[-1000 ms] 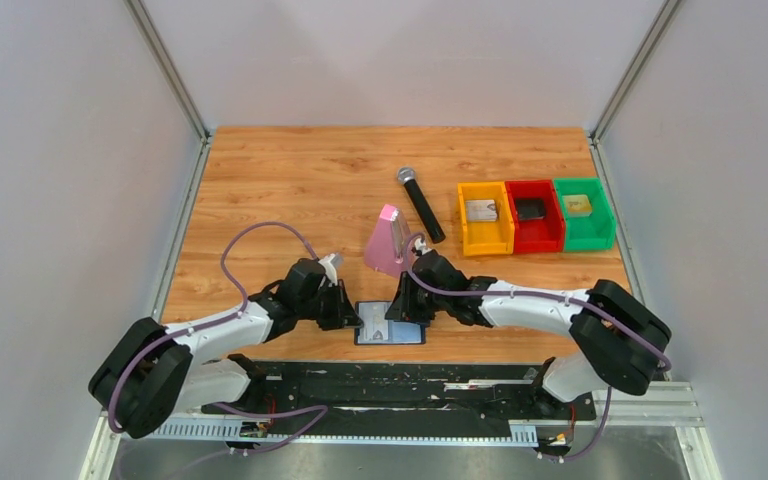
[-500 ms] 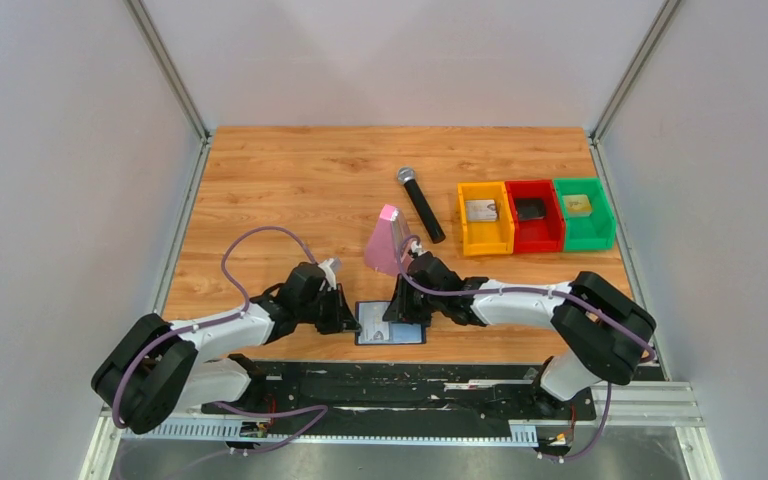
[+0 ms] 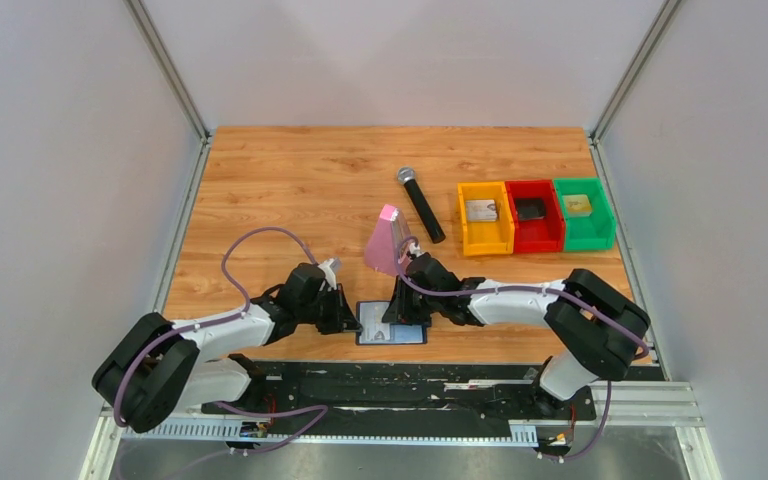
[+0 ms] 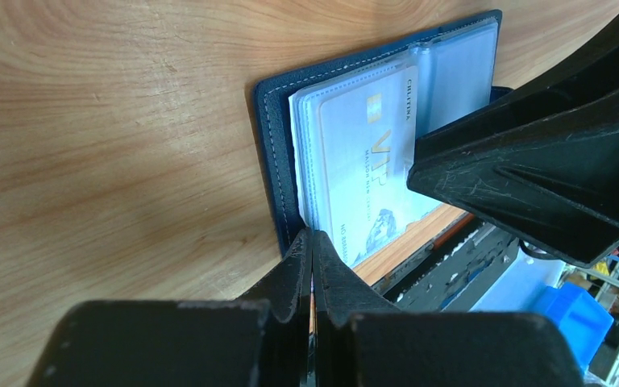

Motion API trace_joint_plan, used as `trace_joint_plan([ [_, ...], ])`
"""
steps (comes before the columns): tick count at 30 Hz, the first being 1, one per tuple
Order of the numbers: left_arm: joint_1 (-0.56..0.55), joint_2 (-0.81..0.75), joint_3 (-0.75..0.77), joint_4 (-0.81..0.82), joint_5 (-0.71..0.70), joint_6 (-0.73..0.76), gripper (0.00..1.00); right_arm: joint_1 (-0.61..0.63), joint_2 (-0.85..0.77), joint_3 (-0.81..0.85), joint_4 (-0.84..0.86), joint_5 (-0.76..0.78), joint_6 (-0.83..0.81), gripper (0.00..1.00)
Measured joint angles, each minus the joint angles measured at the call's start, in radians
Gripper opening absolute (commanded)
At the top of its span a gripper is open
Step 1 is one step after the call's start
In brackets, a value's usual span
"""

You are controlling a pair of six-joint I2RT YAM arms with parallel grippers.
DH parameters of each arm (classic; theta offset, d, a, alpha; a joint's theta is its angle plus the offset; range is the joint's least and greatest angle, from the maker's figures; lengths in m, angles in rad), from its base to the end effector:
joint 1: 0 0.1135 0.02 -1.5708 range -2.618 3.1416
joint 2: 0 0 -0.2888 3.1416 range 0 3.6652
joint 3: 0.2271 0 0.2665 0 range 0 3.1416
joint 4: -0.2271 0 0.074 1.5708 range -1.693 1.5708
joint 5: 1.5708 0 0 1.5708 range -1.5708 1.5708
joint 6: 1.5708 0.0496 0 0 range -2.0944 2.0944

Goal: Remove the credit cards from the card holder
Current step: Remove the credit card from the card holder.

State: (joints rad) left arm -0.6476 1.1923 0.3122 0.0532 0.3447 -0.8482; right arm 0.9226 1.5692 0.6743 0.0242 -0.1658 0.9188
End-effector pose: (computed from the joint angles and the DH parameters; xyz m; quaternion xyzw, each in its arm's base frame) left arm 0.1547 -0.1380 0.1311 -0.0299 0.9194 -0.3606 0.1538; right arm 0.1794 0.2505 0.1433 -0.0302 0.9361 0.3191 0.1449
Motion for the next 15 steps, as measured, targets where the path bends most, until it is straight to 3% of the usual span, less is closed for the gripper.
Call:
trace_joint_plan([
  [7, 0.000, 0.014, 0.000, 0.018, 0.010, -0.002, 0.02, 0.000, 0.016, 0.001, 0.018, -0.011, 0.000, 0.25],
  [9, 0.001, 0.016, 0.000, 0.019, 0.012, -0.002, 0.02, 0.000, 0.016, 0.001, 0.018, -0.011, -0.001, 0.19],
  [12, 0.001, 0.017, 0.000, 0.020, 0.012, -0.003, 0.02, 0.000, 0.016, 0.000, 0.018, -0.008, -0.007, 0.03],
  [15, 0.001, 0.020, 0.000, 0.022, 0.013, -0.003, 0.01, -0.003, 0.015, -0.006, 0.020, -0.007, -0.013, 0.00],
])
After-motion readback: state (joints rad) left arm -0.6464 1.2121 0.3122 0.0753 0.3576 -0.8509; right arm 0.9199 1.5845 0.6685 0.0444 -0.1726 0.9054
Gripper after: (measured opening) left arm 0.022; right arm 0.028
